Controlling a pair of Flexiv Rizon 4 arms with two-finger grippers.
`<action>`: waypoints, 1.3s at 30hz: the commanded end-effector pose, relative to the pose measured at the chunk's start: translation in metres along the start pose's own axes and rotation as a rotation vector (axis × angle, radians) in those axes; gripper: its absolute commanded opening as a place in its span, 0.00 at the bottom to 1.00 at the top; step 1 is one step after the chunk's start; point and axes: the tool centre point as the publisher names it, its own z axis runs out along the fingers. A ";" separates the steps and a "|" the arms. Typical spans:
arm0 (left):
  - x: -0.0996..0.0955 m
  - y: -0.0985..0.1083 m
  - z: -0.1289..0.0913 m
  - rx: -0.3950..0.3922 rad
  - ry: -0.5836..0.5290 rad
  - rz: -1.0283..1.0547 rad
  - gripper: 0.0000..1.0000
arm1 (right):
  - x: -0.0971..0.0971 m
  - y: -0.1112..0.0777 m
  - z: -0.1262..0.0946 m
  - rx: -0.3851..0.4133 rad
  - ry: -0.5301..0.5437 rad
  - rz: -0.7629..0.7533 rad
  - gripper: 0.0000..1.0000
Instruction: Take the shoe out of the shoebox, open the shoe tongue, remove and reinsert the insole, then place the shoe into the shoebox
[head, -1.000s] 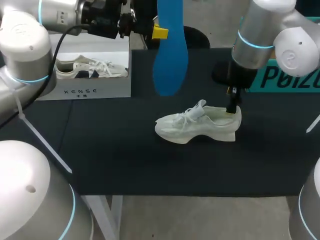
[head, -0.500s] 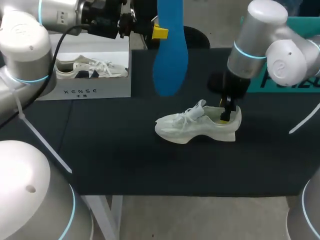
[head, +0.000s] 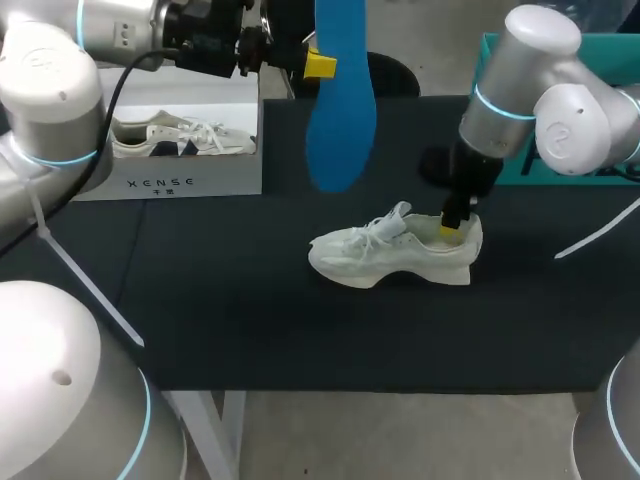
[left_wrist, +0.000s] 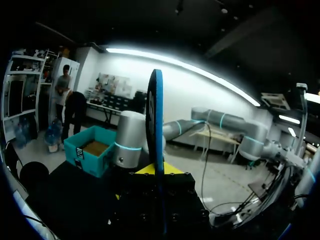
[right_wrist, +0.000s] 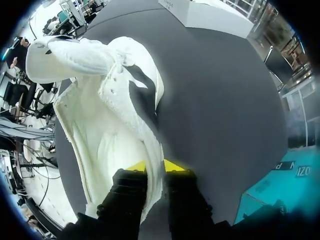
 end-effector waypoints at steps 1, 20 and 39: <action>0.000 0.000 0.000 0.000 0.000 0.000 0.00 | 0.005 -0.005 -0.007 -0.015 -0.017 -0.002 0.00; 0.000 0.000 0.000 0.000 0.000 0.000 0.00 | 0.019 -0.025 -0.099 0.042 -0.165 0.000 0.00; 0.000 0.000 0.000 0.000 0.000 0.000 0.00 | 0.024 -0.090 -0.083 0.004 -0.197 0.884 0.00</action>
